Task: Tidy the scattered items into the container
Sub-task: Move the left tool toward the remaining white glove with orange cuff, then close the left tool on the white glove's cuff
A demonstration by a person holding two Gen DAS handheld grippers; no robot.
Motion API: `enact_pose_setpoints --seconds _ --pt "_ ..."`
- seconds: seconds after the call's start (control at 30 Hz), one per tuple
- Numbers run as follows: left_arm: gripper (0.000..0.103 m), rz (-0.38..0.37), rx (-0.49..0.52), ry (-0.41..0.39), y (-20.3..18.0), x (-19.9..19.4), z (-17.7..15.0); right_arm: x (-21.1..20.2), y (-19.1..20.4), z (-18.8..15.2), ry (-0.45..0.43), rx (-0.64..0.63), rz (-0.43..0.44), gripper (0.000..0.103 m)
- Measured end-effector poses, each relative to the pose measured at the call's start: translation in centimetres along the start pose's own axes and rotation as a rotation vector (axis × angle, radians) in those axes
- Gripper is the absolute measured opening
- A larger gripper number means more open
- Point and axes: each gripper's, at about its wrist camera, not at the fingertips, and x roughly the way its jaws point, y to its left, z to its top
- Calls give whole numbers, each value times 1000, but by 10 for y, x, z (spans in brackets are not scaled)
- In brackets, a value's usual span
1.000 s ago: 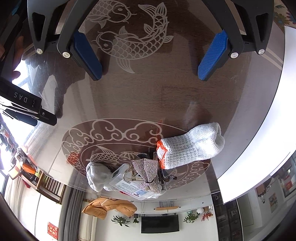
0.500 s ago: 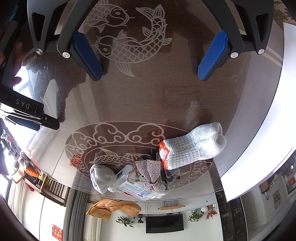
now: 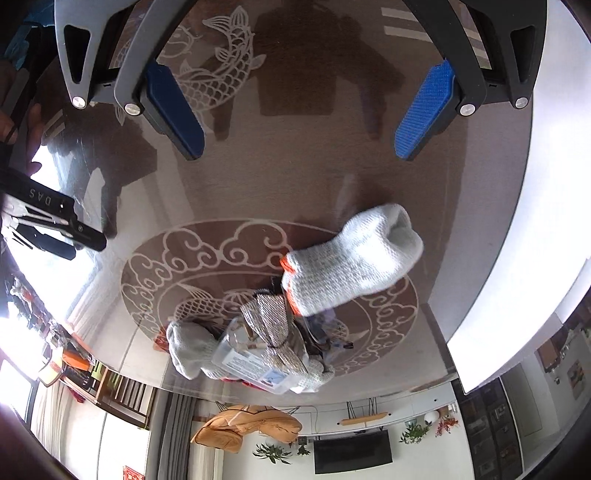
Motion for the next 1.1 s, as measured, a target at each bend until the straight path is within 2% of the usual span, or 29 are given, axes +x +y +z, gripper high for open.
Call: enact_pose_setpoints --seconds 0.1,0.2,0.27,0.37,0.4,0.47,0.53,0.63,0.67,0.73,0.83,0.97,1.1 --pt "103 2 19 -81 12 -12 27 0 0 0 0 0 0 77" --pt "103 24 107 -144 17 -7 52 0 0 0 0 0 0 77" --pt "103 33 179 -148 16 8 66 0 0 0 0 0 0 77" --pt "103 7 277 -88 16 39 73 0 0 0 0 0 0 77" --pt "103 -17 292 -51 15 48 71 0 0 0 0 0 0 77" --pt "103 -113 289 26 17 61 67 0 0 0 0 0 0 77" --pt "103 -177 298 20 16 54 59 0 0 0 0 0 0 77" --pt "103 -346 304 32 12 35 45 0 0 0 0 0 0 77" --pt "103 -353 308 29 10 31 41 0 0 0 0 0 0 77" --pt "103 -285 307 32 7 30 39 0 0 0 0 0 0 77" --pt "103 -257 291 50 3 33 40 0 0 0 0 0 0 77" --pt "103 -188 339 82 -8 46 42 0 0 0 0 0 0 77" --pt "103 -208 320 100 -7 49 47 0 0 0 0 0 0 77"
